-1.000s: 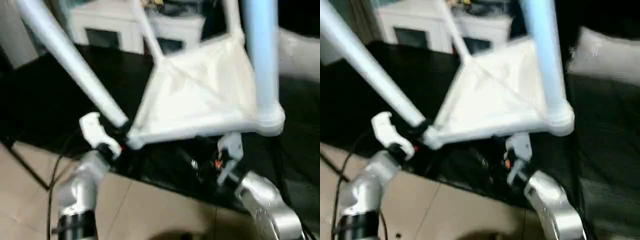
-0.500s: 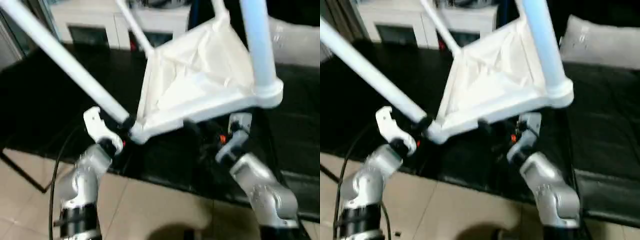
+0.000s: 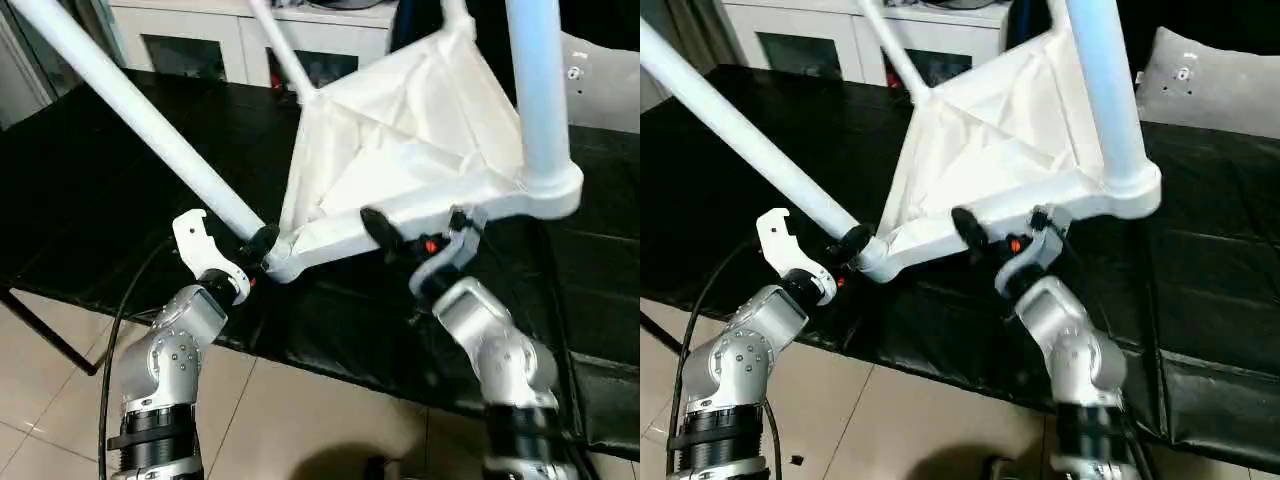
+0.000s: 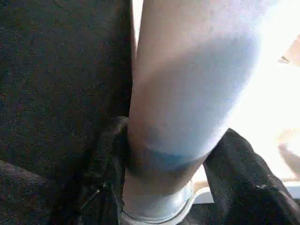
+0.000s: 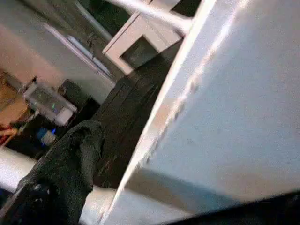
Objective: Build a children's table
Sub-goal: Flip table
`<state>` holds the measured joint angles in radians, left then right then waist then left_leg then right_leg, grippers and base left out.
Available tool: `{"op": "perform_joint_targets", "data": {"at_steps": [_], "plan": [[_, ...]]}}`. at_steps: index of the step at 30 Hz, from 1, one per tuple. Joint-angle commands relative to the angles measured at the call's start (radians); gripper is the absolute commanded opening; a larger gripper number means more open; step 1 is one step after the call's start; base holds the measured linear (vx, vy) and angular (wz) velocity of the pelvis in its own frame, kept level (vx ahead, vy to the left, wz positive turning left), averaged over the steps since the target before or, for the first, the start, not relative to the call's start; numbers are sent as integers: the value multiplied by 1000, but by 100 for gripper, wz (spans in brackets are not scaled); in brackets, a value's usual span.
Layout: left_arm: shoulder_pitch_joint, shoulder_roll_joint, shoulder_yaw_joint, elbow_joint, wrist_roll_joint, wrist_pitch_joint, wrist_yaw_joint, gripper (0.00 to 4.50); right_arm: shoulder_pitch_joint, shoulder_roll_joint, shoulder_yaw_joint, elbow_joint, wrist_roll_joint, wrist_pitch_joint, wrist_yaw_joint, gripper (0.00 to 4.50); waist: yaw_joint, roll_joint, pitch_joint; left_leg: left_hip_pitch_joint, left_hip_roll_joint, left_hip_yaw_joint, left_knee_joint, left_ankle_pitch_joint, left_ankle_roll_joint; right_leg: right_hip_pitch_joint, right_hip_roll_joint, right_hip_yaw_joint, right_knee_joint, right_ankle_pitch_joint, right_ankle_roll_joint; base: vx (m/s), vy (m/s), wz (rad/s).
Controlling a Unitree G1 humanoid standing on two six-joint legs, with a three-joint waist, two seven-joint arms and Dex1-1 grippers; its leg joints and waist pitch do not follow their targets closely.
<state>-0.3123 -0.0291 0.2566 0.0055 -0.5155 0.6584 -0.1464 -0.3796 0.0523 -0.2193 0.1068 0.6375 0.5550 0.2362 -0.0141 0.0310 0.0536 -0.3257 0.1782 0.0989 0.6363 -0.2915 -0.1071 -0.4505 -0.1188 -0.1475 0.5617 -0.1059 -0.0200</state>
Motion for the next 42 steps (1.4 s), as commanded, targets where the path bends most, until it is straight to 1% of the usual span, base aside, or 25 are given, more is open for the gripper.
{"op": "perform_joint_targets", "data": {"at_steps": [1,5,6,7,8,9,10,11,12,13,14,16,17,20,23,26,29,30,33,35,38,39,40,41,42], "plan": [[15,7,-32,12,-3,24,-44,207,-69,8,-36,38,38,-31,-23,450,8,-17,-78,-47,1,23,-71,143,137,92,-18,37,-53,-394,-77,0,0,0],[21,37,-86,-6,27,11,-90,207,-120,11,-68,78,66,-33,-19,450,9,-16,-78,-45,3,25,-69,158,155,88,-16,34,-51,-377,-95,0,0,0],[28,58,-118,-17,45,4,-116,207,-137,10,-82,91,72,-37,-26,450,11,-16,-79,-44,3,27,-67,172,157,89,-16,34,-49,-364,-101,0,0,0],[38,87,-163,-31,73,-15,-155,207,-158,13,-105,107,86,-44,-41,450,12,-20,-81,-46,5,24,-68,187,163,91,-16,35,-43,-350,-106,0,0,0],[41,93,-172,-34,78,-21,-162,207,-162,14,-110,110,90,-45,-44,450,14,-17,-81,-44,6,24,-69,192,166,90,-17,36,-42,-348,-108,0,0,0],[51,117,-205,-44,94,-30,-190,207,-179,21,-140,122,119,-48,-62,450,13,-18,-82,-42,8,25,-66,214,169,88,-16,37,-37,-330,-118,0,0,0],[51,117,-205,-44,94,-30,-190,207,-179,21,-140,122,119,-48,-62,450,14,-18,-83,-39,8,27,-64,228,176,86,-16,38,-35,-316,-128,0,0,0],[60,143,-237,-52,109,-39,-215,207,-197,28,-175,135,160,-47,-73,450,15,-18,-83,-40,7,27,-63,235,177,87,-15,38,-33,-308,-134,0,0,0],[63,149,-245,-52,113,-43,-221,207,-201,30,-183,137,172,-46,-73,420,16,-20,-86,-40,5,28,-62,247,186,88,-16,39,-29,-295,-137,0,0,0],[67,161,-259,-54,122,-50,-233,206,-209,34,-199,140,195,-45,-72,413,19,-21,-88,-43,3,29,-60,264,194,88,-15,39,-27,-279,-141,0,0,0],[70,190,-296,-48,157,-78,-257,206,-222,36,-220,149,228,-40,-64,410,18,-26,-90,-46,2,30,-58,273,199,89,-14,41,-23,-268,-141,0,0,0],[74,221,-338,-36,201,-110,-285,206,-236,42,-245,159,270,-28,-52,402,24,-25,-89,-45,-1,33,-55,278,218,83,-13,41,-21,-271,-146,0,0,0],[74,221,-338,-36,201,-110,-285,205,-236,42,-245,159,270,-28,-52,390,24,-23,-88,-46,0,34,-55,274,220,83,-13,41,-23,-280,-146,0,0,0],[77,239,-359,-24,222,-133,-301,205,-259,53,-290,175,332,-5,-53,372,28,-23,-86,-47,3,38,-57,236,197,84,-12,38,-31,-336,-130,0,0,0],[78,248,-366,-17,229,-146,-308,205,-266,42,-288,178,357,25,-6,343,29,-21,-85,-48,3,39,-61,196,157,85,-9,34,-38,-369,-100,0,0,0],[78,250,-366,-13,229,-151,-309,205,-272,40,-290,187,368,33,3,330,28,-22,-85,-50,3,40,-62,178,138,86,-8,33,-41,-381,-86,0,0,0],[75,256,-367,-4,235,-166,-321,205,-291,26,-294,240,337,12,2,310,27,-22,-86,-52,2,39,-63,166,127,86,-7,31,-42,-389,-78,0,0,0],[75,258,-367,-2,237,-168,-323,205,-297,22,-297,254,331,2,8,302,27,-25,-87,-52,3,40,-62,164,127,86,-8,31,-42,-385,-79,0,0,0],[77,267,-367,1,239,-174,-331,205,-308,14,-303,275,320,-12,12,279,28,-26,-88,-54,2,39,-61,174,132,87,-8,31,-40,-373,-85,0,0,0],[78,270,-367,1,239,-176,-333,205,-310,10,-303,278,316,-16,14,272,28,-25,-89,-53,3,39,-60,185,135,87,-8,31,-36,-363,-93,0,0,0],[76,275,-365,7,240,-180,-336,205,-310,1,-290,279,294,-35,27,234,29,-25,-90,-52,5,38,-58,216,149,86,-8,32,-30,-331,-109,0,0,0],[75,277,-365,9,242,-183,-336,205,-310,-1,-286,279,287,-41,30,234,30,-25,-90,-51,6,38,-58,220,150,86,-8,32,-29,-329,-112,0,0,0],[73,280,-366,13,248,-192,-336,205,-310,-3,-281,279,280,-52,36,234,31,-25,-91,-51,5,38,-57,223,154,86,-9,32,-28,-326,-116,0,0,0],[72,285,-369,15,262,-203,-329,205,-311,-3,-278,276,276,-62,42,211,31,-25,-91,-51,5,38,-57,224,155,86,-9,32,-28,-325,-118,0,0,0],[69,281,-353,15,241,-216,-347,205,-318,-4,-282,269,273,-90,48,211,31,-26,-90,-51,5,39,-57,221,158,86,-8,32,-29,-330,-118,0,0,0]]}}
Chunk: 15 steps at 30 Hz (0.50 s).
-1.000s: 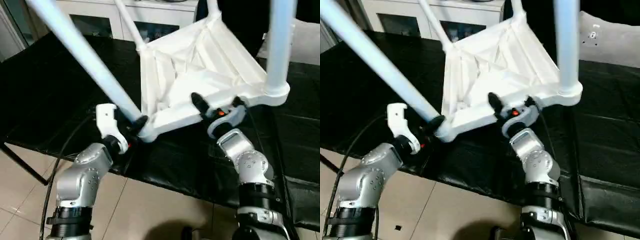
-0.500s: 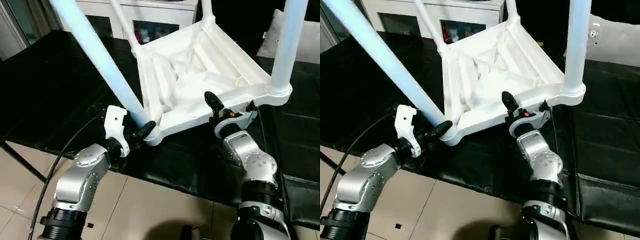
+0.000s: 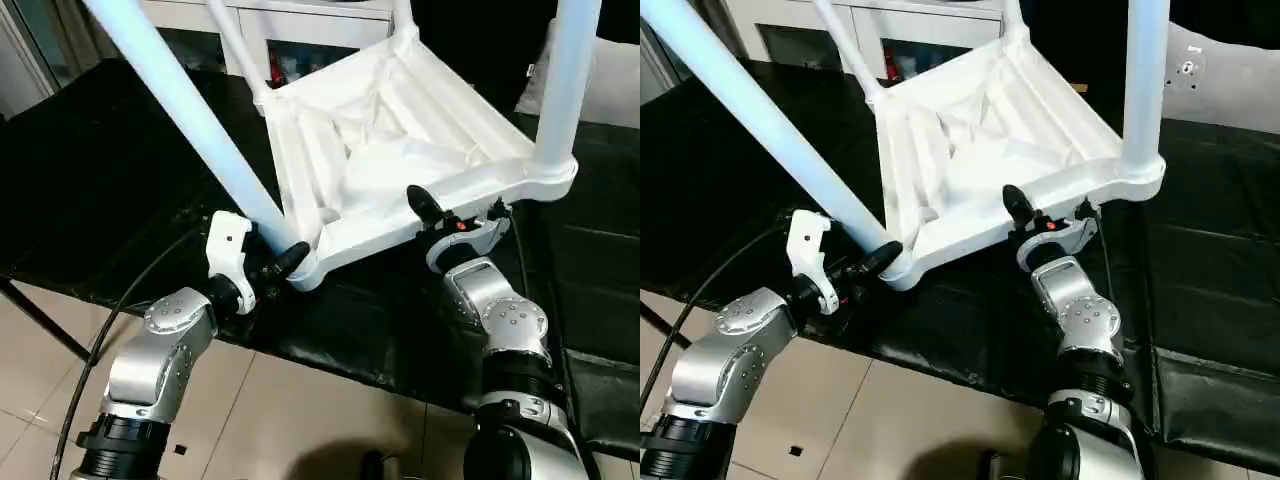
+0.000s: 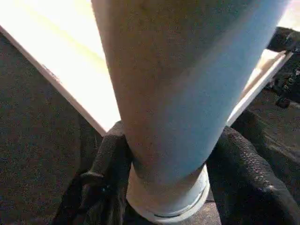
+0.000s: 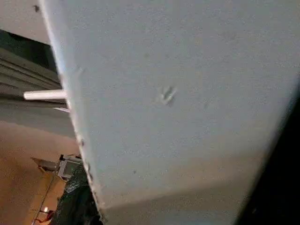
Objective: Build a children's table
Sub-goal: Flip table
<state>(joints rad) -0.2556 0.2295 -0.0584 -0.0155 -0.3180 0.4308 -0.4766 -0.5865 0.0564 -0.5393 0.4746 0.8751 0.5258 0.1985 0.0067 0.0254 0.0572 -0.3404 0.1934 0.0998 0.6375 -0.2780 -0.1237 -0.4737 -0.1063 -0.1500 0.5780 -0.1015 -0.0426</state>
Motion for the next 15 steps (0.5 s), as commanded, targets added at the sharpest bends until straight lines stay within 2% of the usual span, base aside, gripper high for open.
{"op": "perform_joint_targets", "data": {"at_steps": [1,2,4,5,8,14,15], "plan": [[15,22,-35,32,38,9,-21,205,-112,-8,36,-101,37,-65,86,202,11,-20,-94,-36,-10,38,-59,206,175,110,-22,34,-46,-340,-94,0,0,0],[17,21,-31,27,32,6,-25,240,-113,-8,33,-104,39,-69,86,198,11,-19,-94,-36,-10,38,-59,206,173,110,-23,35,-46,-341,-95,0,0,0],[30,25,-14,3,19,-11,-31,275,-120,-16,24,-114,38,-84,79,193,10,-20,-95,-35,-8,36,-58,219,173,110,-22,35,-42,-327,-98,0,0,0],[36,29,-10,-6,13,-11,-38,275,-121,-20,22,-116,33,-92,77,191,10,-22,-95,-35,-8,37,-58,223,175,110,-23,35,-41,-318,-104,0,0,0],[59,44,11,-18,-3,-7,-49,275,-126,-42,11,-115,6,-133,61,190,8,-21,-94,-35,-8,37,-57,222,178,110,-22,35,-40,-317,-110,0,0,0],[96,110,-15,-39,4,-7,-125,275,-127,-62,-18,-126,-15,-185,46,189,0,-23,-90,-37,-8,39,-60,178,165,110,-21,34,-50,-370,-88,0,0,0],[97,118,-16,-27,19,-23,-123,275,-124,-62,-23,-132,-14,-198,42,189,-2,-22,-91,-40,-9,39,-61,171,159,114,-21,34,-49,-373,-85,0,0,0]]}}
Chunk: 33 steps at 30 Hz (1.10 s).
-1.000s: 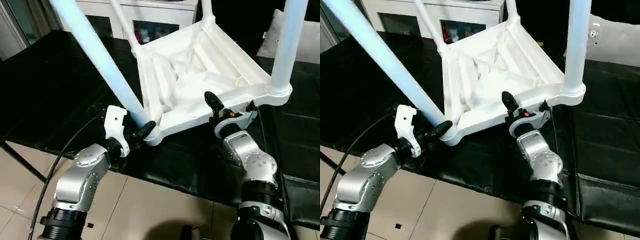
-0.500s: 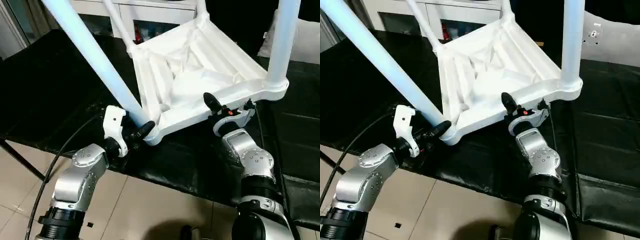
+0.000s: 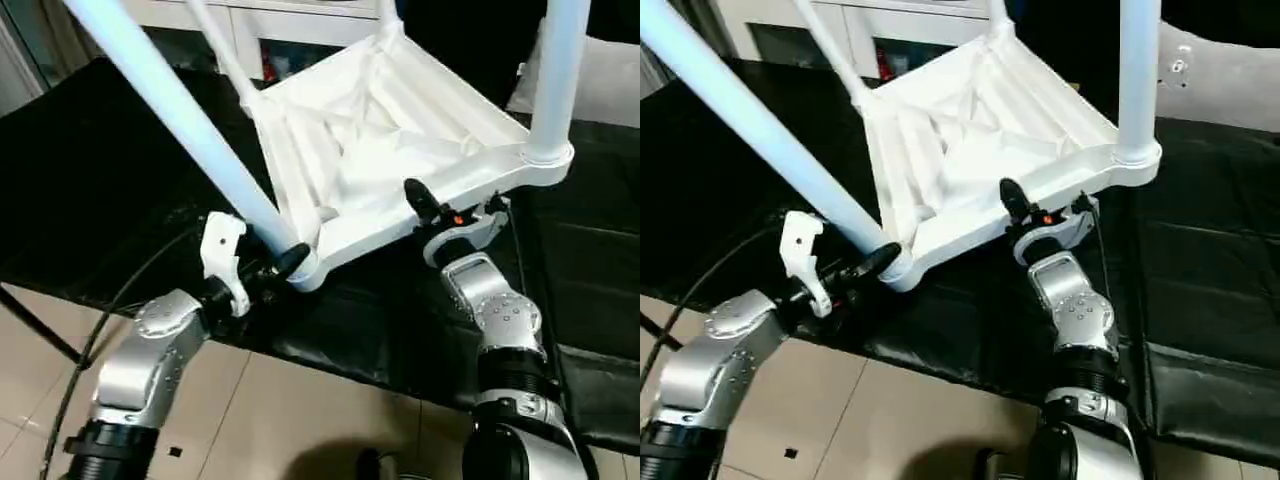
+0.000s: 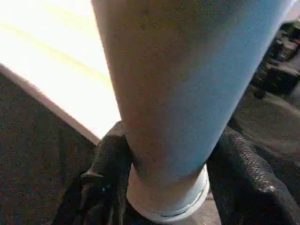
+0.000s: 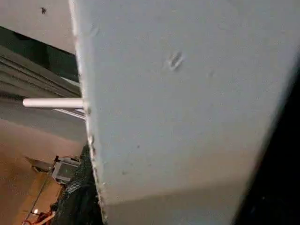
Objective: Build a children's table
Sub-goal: Flip table
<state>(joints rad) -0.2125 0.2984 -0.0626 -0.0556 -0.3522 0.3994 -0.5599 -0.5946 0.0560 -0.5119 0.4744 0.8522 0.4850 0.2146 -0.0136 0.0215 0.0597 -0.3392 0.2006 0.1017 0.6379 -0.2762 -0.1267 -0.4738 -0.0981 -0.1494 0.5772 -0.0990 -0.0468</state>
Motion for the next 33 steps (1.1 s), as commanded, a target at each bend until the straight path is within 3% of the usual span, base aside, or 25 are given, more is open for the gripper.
{"op": "perform_joint_targets", "data": {"at_steps": [1,6,8,11,16,19,21,23,27,29,33], "plan": [[53,48,-10,16,52,8,-39,275,-116,-61,-50,-134,9,-158,25,189,15,-17,-94,-41,-16,37,-61,166,159,115,-29,34,-50,-376,-76,0,0,0],[33,37,12,72,27,-61,-69,284,-78,-53,-45,-178,23,-150,25,189,20,-16,-90,-37,-18,44,-63,114,137,108,-24,30,-68,-446,-31,0,0,0],[31,33,16,78,19,-77,-80,318,-67,-52,-43,-191,27,-142,25,189,37,-12,-90,-26,-17,47,-67,99,122,102,-17,29,-73,-465,-7,0,0,0],[28,32,22,91,11,-97,-96,339,-49,-50,-40,-212,31,-133,29,189,51,-14,-91,-30,-12,44,-70,118,114,106,-18,30,-64,-426,-10,0,0,0],[30,38,36,138,-32,-162,-183,375,27,-43,-33,-313,42,-119,38,189,57,-12,-96,-31,-12,43,-69,160,123,109,-21,35,-55,-373,-24,0,0,0],[59,69,15,79,-49,-168,-260,395,62,-59,-8,-382,-8,-146,20,188,57,-7,-94,-31,-8,41,-71,167,120,110,-23,36,-53,-361,-39,0,0,0],[90,125,-27,-41,-38,-164,-318,395,85,-104,22,-454,-124,-204,-38,188,56,-4,-91,-28,-5,41,-72,162,111,108,-22,38,-49,-361,-47,0,0,0],[93,135,-34,-74,-38,-153,-320,399,86,-111,24,-468,-139,-208,-48,188,55,-6,-88,-26,-5,44,-74,139,103,108,-20,38,-53,-383,-42,0,0,0],[76,157,-46,-200,-57,-98,-309,440,96,-129,46,-532,-208,-221,-100,188,63,-9,-82,-25,-14,54,-76,48,70,107,-15,34,-71,-485,13,0,0,0],[47,161,-48,-243,-56,-80,-297,447,91,-131,59,-555,-246,-233,-130,188,59,-17,-80,-28,-21,57,-75,1,64,105,-8,27,-83,-529,59,0,0,0],[0,154,-46,-306,-71,-49,-267,450,82,-152,91,-573,-334,-262,-182,188,53,-15,-80,-29,-29,58,-69,-65,60,101,2,8,-101,-583,130,0,0,0]]}}
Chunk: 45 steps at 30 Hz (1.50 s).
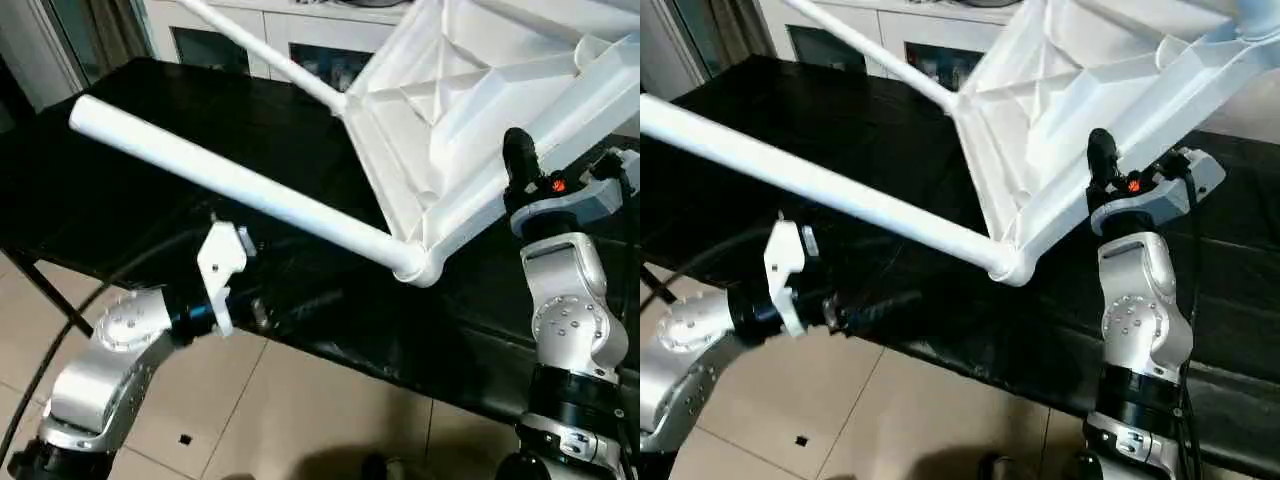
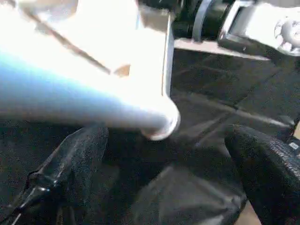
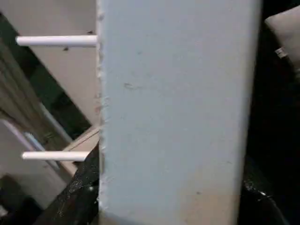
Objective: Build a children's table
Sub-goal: Flip table
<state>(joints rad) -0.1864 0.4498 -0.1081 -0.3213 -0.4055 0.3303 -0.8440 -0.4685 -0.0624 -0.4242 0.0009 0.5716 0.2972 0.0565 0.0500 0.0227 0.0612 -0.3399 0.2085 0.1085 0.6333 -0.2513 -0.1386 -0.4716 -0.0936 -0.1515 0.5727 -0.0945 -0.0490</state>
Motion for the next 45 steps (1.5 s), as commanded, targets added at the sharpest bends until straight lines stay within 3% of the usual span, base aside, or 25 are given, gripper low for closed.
{"op": "perform_joint_targets", "data": {"at_steps": [1,3,5,6,8,9,11,12,14,15,17,20,26,29,30,32,33,34,35,37,39,41,42,44,45], "plan": [[-59,-9,8,-62,-29,42,43,450,-55,-50,20,-104,-90,-81,-41,188,-13,-20,-82,-26,-40,54,-60,-110,74,95,3,3,-104,-601,154,0,0,0],[-92,-23,18,-71,-39,58,63,450,-64,-69,35,-106,-118,-73,-46,188,-17,-17,-84,-27,-39,53,-56,-134,85,96,10,-12,-117,-613,182,0,0,0],[-104,-27,21,-75,-40,63,69,450,-66,-78,42,-107,-130,-66,-49,188,-25,-12,-87,-33,-25,44,-62,-132,97,107,8,-19,-120,-576,185,0,0,0],[-121,-31,26,-77,-39,70,80,450,-68,-90,51,-109,-160,-67,-57,188,-38,-5,-82,-40,-6,34,-71,-146,105,120,-2,-19,-117,-551,171,0,0,0],[-140,-33,30,-81,-36,79,90,450,-69,-109,69,-111,-190,-63,-57,188,-41,4,-78,-28,12,29,-81,-178,103,121,-12,-17,-114,-541,144,0,0,0],[-159,-31,35,-88,-38,89,95,450,-71,-124,81,-113,-219,-61,-63,188,-46,1,-80,-24,14,30,-80,-191,99,121,-18,-11,-110,-519,122,0,0,0],[-178,-22,38,-98,-35,101,103,450,-74,-147,99,-115,-258,-61,-75,188,-52,-10,-77,-17,-18,45,-70,-193,76,113,-16,-17,-122,-572,110,0,0,0],[-185,-18,39,-100,-32,105,107,450,-75,-157,106,-117,-273,-61,-78,188,-54,-9,-77,-16,-21,46,-68,-192,75,111,-16,-18,-123,-582,111,0,0,0],[-206,-7,46,-99,-20,112,125,450,-74,-196,132,-119,-323,-59,-88,188,-58,-9,-82,-28,-17,42,-71,-163,78,123,-19,-17,-114,-552,111,0,0,0],[-233,8,49,-91,4,113,135,450,-76,-235,154,-120,-368,-50,-85,188,-57,-9,-84,-27,-16,42,-71,-143,78,121,-19,-12,-109,-526,106,0,0,0],[-248,18,50,-87,19,113,138,450,-79,-253,163,-119,-388,-45,-80,188,-55,-10,-86,-30,-17,43,-71,-110,82,122,-20,-5,-99,-490,89,0,0,0],[-354,53,62,-91,32,141,143,450,-123,-370,205,-92,-481,-12,-40,188,-46,-20,-90,-31,-25,50,-63,-64,83,119,-15,6,-83,-462,69,0,0,0],[-490,77,74,-83,57,124,159,450,-184,-491,262,-46,-548,3,31,188,-45,-29,-93,-46,-37,53,-48,-52,96,113,-8,7,-70,-477,91,0,0,0],[-560,78,96,-71,71,95,176,450,-226,-559,288,-14,-585,2,76,188,-42,-35,-106,-64,-41,48,-40,16,108,117,-5,13,-47,-399,89,0,0,0],[-651,67,141,-34,74,66,222,450,-286,-633,324,29,-627,3,126,188,-44,-36,-100,-64,-44,52,-34,-1,114,105,-1,11,-53,-435,85,0,0,0],[-670,66,149,-25,77,57,232,450,-300,-650,333,38,-636,7,138,188,-42,-36,-101,-69,-45,53,-30,-19,115,108,-3,8,-54,-456,92,0,0,0],[-699,62,160,-6,84,40,246,450,-331,-685,355,64,-671,-9,151,188,-43,-41,-94,-70,-45,55,-28,-43,113,101,-1,3,-62,-494,110,0,0,0],[-715,62,160,10,106,26,263,450,-357,-708,374,85,-687,-12,169,188,-42,-40,-93,-69,-46,56,-26,-58,111,99,0,0,-67,-518,124,0,0,0],[-726,62,160,21,122,17,275,450,-375,-724,387,100,-696,-13,183,188,-43,-39,-91,-65,-47,58,-20,-103,108,90,5,-11,-78,-574,162,0,0,0],[-726,88,133,60,202,1,302,450,-419,-756,423,136,-719,-24,226,188,-50,-37,-87,-66,-46,57,-15,-145,107,83,9,-25,-90,-616,194,0,0,0],[-712,102,116,92,238,26,326,450,-459,-782,458,169,-745,-40,262,188,-59,-27,-88,-63,-34,49,-11,-187,109,80,5,-43,-97,-626,201,0,0,0],[-701,120,91,119,273,35,329,450,-492,-798,488,199,-758,-48,297,188,-62,-24,-90,-66,-26,43,-14,-191,110,86,1,-45,-97,-610,189,0,0,0],[-696,131,75,130,295,30,323,450,-506,-805,501,210,-762,-49,314,188,-63,-22,-91,-67,-15,35,-21,-187,113,94,-7,-40,-92,-581,164,0,0,0],[-661,139,33,161,323,57,313,450,-550,-821,543,246,-776,-51,383,188,-63,-26,-86,-68,-13,34,-25,-196,110,92,-17,-33,-87,-580,129,0,0,0],[-649,137,24,172,326,67,311,450,-563,-824,555,257,-782,-53,401,188,-62,-29,-80,-58,-20,41,-20,-222,105,82,-18,-36,-97,-624,126,0,0,0]]}}
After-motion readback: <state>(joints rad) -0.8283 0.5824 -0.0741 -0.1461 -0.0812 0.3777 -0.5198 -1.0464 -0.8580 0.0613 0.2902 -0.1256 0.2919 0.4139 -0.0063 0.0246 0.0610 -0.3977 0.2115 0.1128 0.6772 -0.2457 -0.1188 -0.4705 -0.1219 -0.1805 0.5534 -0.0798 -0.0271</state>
